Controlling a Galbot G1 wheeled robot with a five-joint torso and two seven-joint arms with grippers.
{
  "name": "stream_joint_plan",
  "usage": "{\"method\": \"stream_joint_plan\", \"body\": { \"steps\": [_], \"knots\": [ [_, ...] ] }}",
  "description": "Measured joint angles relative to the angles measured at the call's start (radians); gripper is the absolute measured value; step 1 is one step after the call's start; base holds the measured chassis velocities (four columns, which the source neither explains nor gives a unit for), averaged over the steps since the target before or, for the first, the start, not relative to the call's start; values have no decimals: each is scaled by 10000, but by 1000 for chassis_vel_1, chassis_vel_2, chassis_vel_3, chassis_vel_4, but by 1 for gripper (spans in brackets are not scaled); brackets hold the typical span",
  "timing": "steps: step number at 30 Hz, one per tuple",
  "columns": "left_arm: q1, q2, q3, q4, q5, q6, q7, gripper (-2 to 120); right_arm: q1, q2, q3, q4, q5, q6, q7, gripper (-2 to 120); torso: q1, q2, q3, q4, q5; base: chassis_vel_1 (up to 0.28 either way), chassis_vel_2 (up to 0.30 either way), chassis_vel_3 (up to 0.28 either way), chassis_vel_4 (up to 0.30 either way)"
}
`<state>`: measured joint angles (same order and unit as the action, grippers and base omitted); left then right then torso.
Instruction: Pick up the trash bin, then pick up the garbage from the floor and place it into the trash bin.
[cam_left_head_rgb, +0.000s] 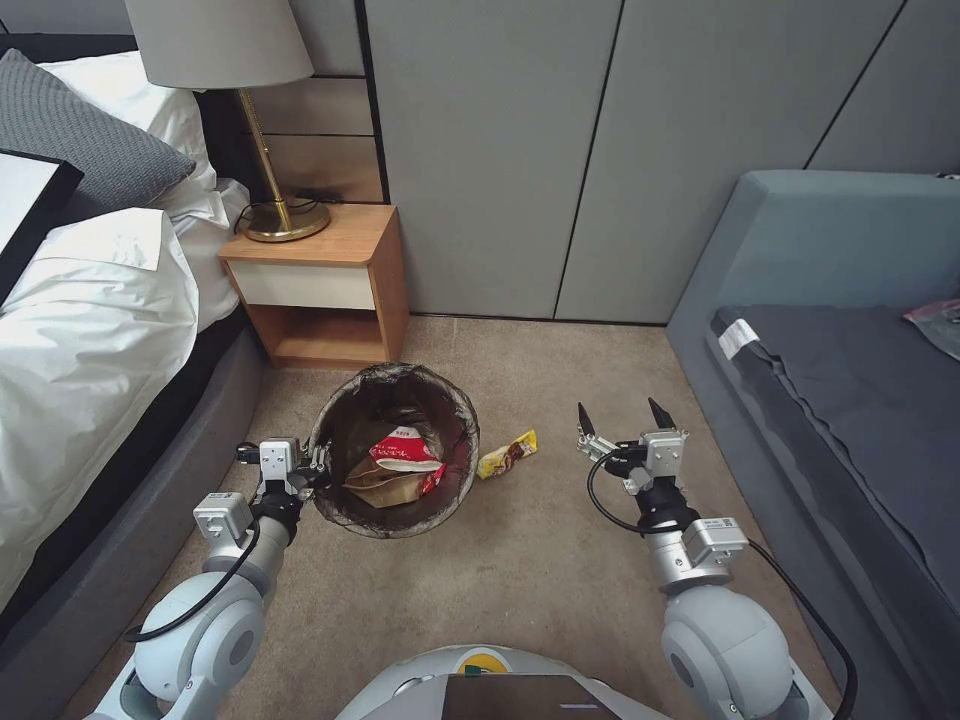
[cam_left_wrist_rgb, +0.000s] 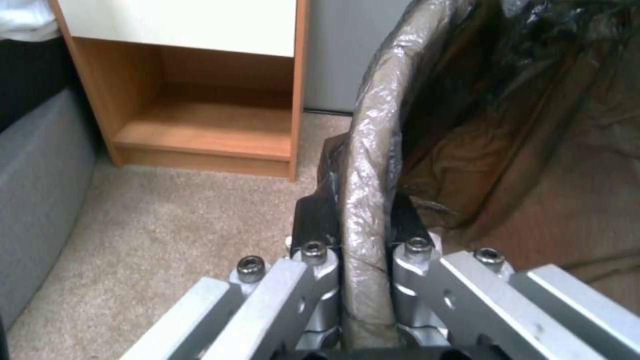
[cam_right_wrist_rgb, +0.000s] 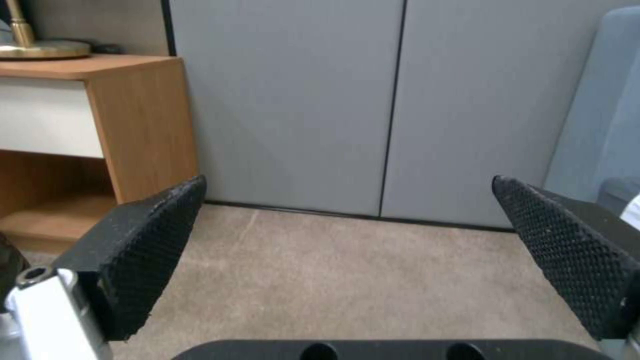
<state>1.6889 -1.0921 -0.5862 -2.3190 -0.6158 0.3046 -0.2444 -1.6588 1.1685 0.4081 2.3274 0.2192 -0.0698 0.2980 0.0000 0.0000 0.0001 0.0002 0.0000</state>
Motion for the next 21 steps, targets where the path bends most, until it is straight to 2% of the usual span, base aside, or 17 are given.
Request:
{"method": "stream_joint_plan", "body": {
  "steps": [13, 21],
  "knots": [
    [45, -23, 1, -24, 11, -11, 3, 4, 11, 20, -80, -56, -94, 237, 0, 100, 0, 0, 0, -3, 0, -55, 64, 55, -62],
    [123, -73, 2, -90, 52, -13, 3, 4, 30, -35, -143, -21, -48, 217, -6, 100, -1, 0, -2, -1, 0, 0, 0, 0, 0]
  ]
}}
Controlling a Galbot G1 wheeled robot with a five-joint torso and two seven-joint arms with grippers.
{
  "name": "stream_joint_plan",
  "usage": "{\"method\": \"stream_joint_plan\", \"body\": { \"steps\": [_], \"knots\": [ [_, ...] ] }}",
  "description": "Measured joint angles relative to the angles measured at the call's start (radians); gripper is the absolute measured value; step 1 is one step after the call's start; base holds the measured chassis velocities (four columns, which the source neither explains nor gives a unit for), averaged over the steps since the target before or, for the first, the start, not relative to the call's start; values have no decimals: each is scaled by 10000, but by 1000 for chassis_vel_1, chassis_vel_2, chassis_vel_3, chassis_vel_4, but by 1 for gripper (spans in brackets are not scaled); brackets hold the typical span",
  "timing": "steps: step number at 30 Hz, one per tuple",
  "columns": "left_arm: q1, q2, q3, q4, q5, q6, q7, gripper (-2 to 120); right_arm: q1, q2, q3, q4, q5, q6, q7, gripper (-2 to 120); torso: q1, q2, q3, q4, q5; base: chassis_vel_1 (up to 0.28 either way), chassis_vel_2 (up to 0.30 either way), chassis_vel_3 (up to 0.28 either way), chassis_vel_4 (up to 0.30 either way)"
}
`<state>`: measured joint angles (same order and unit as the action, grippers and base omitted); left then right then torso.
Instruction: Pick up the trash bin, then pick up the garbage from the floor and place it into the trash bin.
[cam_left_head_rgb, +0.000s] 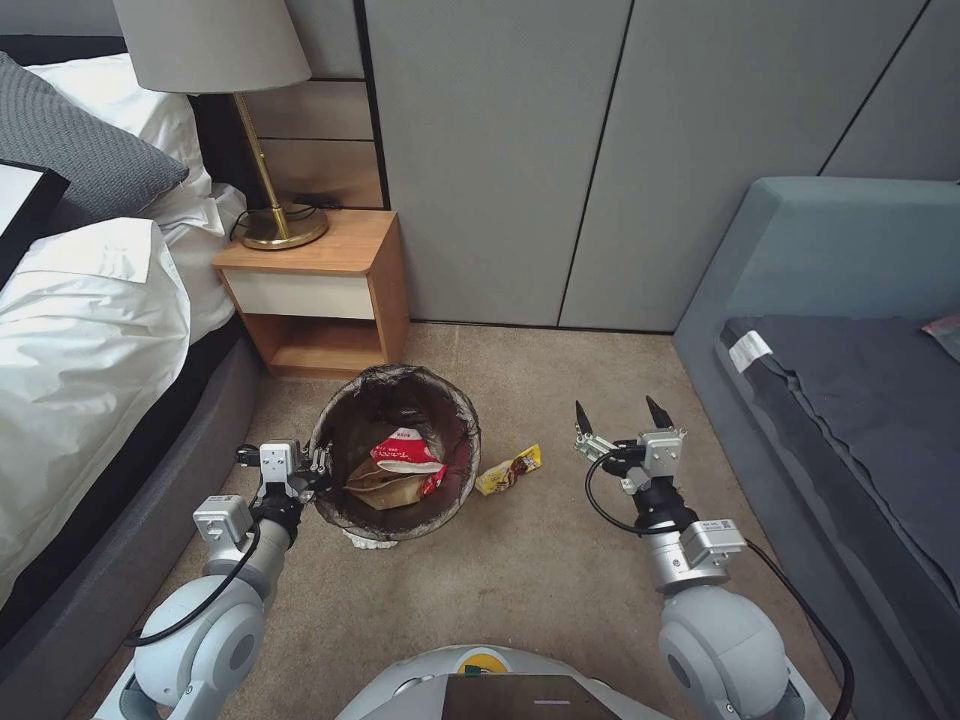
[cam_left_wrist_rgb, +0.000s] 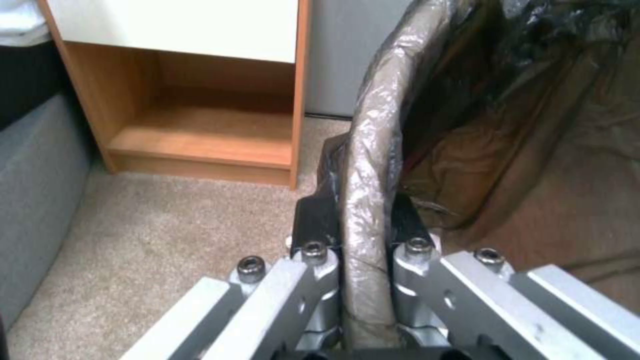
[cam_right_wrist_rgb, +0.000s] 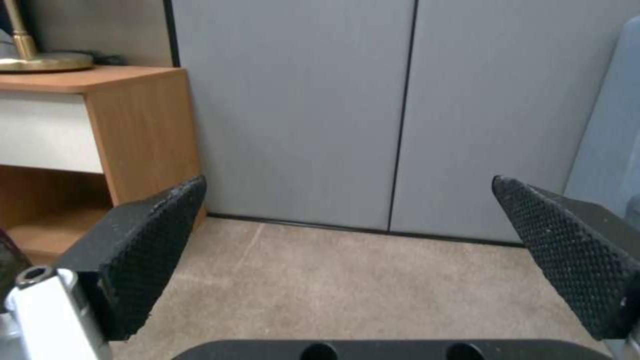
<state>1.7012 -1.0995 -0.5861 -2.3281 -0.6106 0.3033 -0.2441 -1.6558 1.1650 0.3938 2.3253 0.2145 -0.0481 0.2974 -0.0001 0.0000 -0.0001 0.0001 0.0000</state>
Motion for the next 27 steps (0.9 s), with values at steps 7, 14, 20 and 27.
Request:
{"method": "stream_joint_plan", "body": {
  "steps": [7, 14, 20, 27],
  "knots": [
    [39, -9, -24, -18, 8, -11, 3, 4, 43, -131, -55, -26, 15, -51, -18, 100, 0, 0, 0, -2, 0, 0, 0, 0, 0],
    [82, -22, -33, -25, 39, -26, 6, 4, 867, -1129, -280, -543, 1125, -190, -209, 100, 0, 0, 1, -1, 0, 0, 0, 0, 0],
    [108, -40, -38, -44, 55, -31, 4, 4, 1978, -1883, -1145, -1207, 2721, -655, -7, 100, 0, 0, 1, 0, 1, 0, 0, 0, 0],
    [226, -20, -146, -108, 29, -37, 3, 4, 3820, -2620, -2472, -2873, 3972, -1155, -105, 100, 1, 0, 2, 1, 1, 0, 0, 0, 0]
  ]
}}
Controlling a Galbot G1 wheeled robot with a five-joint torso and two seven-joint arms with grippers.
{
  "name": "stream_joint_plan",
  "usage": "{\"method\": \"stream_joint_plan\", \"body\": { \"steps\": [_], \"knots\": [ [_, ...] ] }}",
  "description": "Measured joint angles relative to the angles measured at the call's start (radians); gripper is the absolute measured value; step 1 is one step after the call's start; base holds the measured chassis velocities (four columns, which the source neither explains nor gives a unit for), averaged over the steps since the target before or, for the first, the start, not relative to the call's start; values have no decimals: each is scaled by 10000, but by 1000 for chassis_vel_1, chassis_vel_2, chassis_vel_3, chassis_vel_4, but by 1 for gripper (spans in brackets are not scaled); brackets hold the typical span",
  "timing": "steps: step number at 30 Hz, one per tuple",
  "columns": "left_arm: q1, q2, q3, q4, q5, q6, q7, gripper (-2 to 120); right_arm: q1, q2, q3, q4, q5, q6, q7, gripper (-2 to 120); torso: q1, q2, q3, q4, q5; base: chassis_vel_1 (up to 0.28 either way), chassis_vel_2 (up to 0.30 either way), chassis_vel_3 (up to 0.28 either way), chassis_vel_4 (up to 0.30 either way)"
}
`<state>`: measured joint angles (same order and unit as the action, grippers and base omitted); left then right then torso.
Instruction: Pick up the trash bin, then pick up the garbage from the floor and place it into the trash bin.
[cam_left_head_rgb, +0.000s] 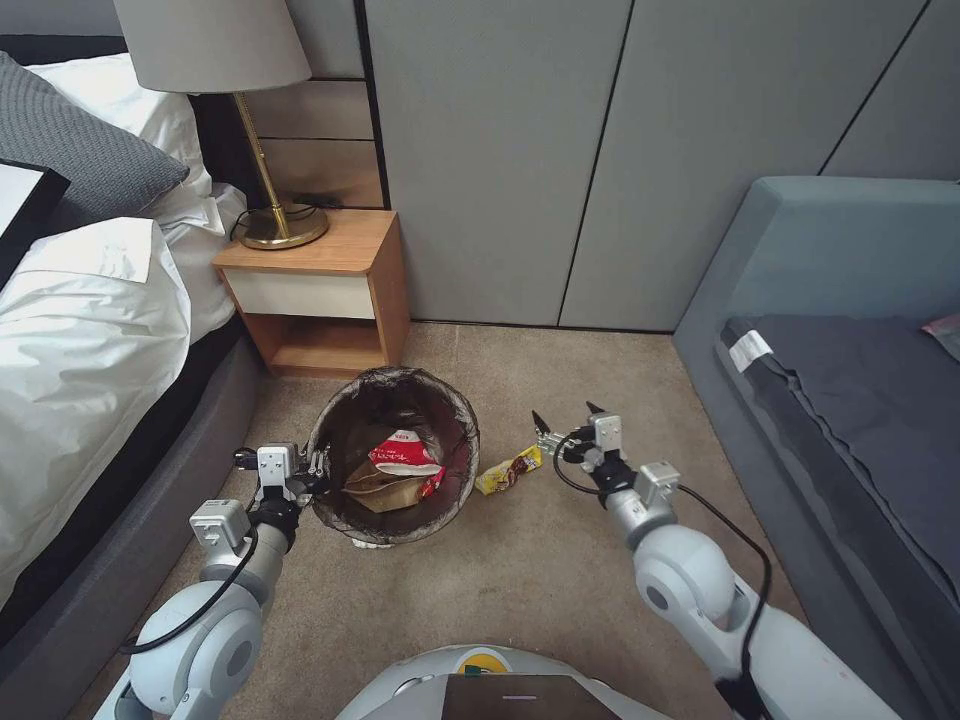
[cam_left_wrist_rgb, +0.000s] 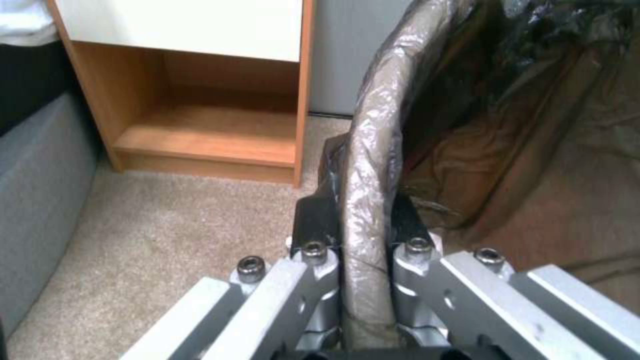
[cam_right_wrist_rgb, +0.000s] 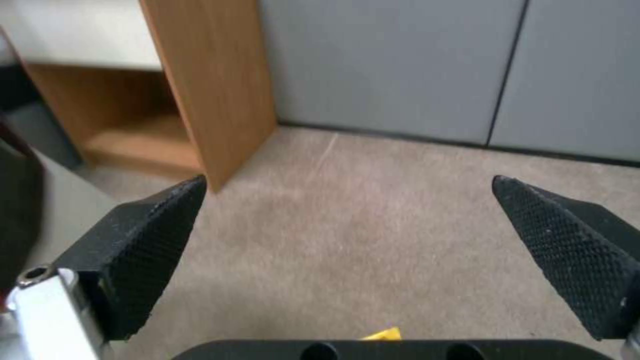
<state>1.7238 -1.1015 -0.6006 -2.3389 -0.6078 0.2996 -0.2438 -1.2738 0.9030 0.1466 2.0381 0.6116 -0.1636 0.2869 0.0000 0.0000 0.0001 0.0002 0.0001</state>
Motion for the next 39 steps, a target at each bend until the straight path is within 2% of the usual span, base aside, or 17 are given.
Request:
{"method": "stream_joint_plan", "body": {
  "steps": [2, 6, 8, 19, 24, 30, 39],
  "knots": [
    [57, 25, -62, -22, -23, -9, 0, 4, 616, -323, -415, -638, 157, -17, -270, 100, 0, 0, 0, -3, -1, 0, 0, 0, 0],
    [97, 48, -94, -34, -44, -14, -1, 4, 1074, -494, -751, -1001, 309, -66, -339, 100, 0, 0, 0, -2, 0, 0, 0, 0, 0],
    [124, 75, -116, -38, -77, -23, -7, 4, 1954, -625, -1442, -1551, 985, -330, -293, 100, 0, -1, 0, -3, -1, 0, 0, 0, 0],
    [151, 73, -131, -53, -98, -26, -28, 4, 3970, -72, -3603, -2922, 3068, -1313, 686, 100, 0, -1, 0, -2, -2, 0, 0, 0, 0],
    [213, 69, -178, -61, -106, -44, -27, 4, 4409, 94, -3961, -3221, 3590, -1584, 819, 100, 0, -1, 0, -1, -3, 0, 0, 0, 0],
    [283, 48, -222, -64, -103, -91, -22, 4, 5056, 542, -4369, -3721, 4690, -2051, 1468, 100, 0, -1, 0, -3, -3, 0, 0, 0, 0],
    [155, 18, -189, -58, -103, -91, -29, 4, 5564, 1151, -4727, -4403, 5266, -2303, 2254, 100, 0, -1, -1, -3, -4, 0, 0, 0, 0]
  ]
}}
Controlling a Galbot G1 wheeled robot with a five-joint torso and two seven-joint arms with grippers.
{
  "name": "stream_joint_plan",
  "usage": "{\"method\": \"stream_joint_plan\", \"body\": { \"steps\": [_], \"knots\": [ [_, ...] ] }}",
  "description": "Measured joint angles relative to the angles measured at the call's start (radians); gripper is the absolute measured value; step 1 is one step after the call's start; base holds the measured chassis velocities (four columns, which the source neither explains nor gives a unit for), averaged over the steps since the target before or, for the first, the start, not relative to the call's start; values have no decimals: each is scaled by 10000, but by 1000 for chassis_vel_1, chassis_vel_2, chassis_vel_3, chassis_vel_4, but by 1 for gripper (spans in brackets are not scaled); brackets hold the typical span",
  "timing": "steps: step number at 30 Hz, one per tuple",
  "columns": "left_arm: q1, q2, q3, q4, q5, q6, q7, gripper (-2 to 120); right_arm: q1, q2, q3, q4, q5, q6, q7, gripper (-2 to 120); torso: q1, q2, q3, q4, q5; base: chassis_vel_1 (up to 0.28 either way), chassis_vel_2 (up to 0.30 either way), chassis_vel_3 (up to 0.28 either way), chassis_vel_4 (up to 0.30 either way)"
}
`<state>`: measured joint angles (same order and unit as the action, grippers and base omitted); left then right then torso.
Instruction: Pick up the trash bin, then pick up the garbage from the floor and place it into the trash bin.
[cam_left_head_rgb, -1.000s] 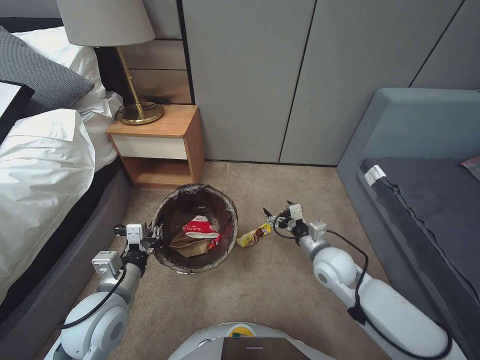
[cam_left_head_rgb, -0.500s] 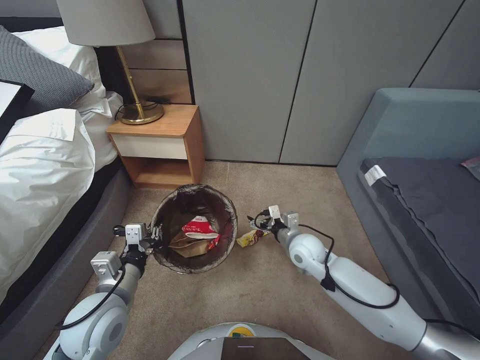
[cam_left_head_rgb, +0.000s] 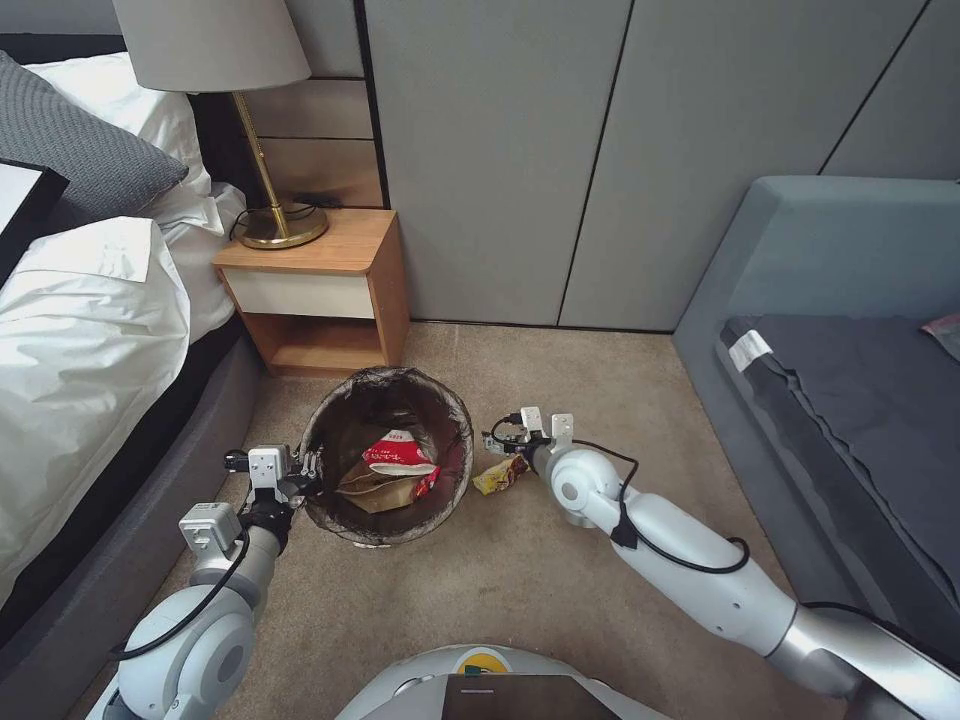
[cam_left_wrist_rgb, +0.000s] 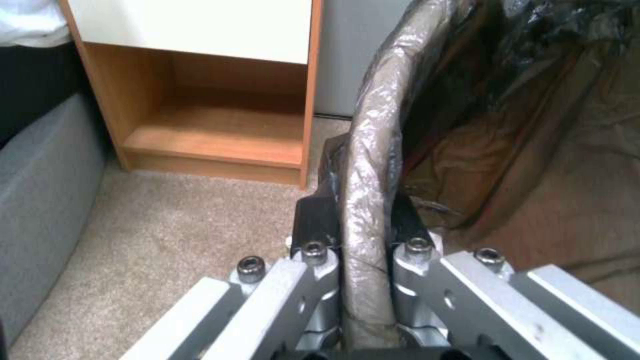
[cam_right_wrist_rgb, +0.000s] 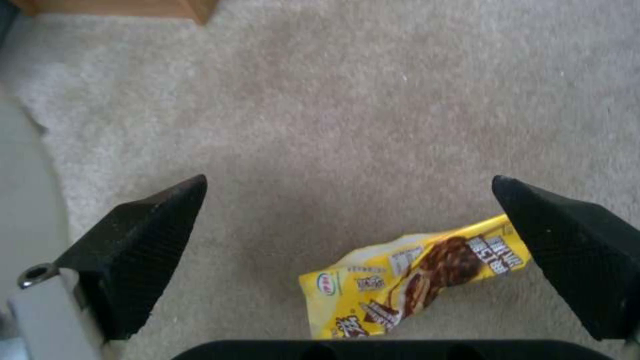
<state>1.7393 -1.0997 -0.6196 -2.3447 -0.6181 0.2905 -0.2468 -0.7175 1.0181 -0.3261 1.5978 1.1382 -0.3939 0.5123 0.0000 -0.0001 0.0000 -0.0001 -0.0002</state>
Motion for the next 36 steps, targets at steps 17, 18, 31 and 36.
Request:
{"method": "stream_joint_plan", "body": {
  "steps": [17, 18, 31, 36],
  "knots": [
    [-10, -31, -19, 13, -17, -2, -6, 4, 246, 913, -39, -1382, 563, -225, 699, 100, 0, 0, 0, 1, 1, 0, 0, 0, 0],
    [-13, -30, -21, 13, -18, -3, -6, 4, 236, 908, -32, -1395, 563, -225, 691, 100, 0, 0, 0, 0, 0, 0, 0, 0, 0],
    [-67, -16, -29, 41, -27, -11, -11, 4, 93, 851, 10, -1540, 479, -224, 542, 100, 0, 0, 0, 0, 2, 0, 0, 0, 0],
    [-93, -6, -29, 46, -38, -12, -14, 4, 39, 912, 32, -1649, 464, -222, 514, 100, 0, 0, 0, -1, 2, 0, 0, 0, 0]
  ]
}}
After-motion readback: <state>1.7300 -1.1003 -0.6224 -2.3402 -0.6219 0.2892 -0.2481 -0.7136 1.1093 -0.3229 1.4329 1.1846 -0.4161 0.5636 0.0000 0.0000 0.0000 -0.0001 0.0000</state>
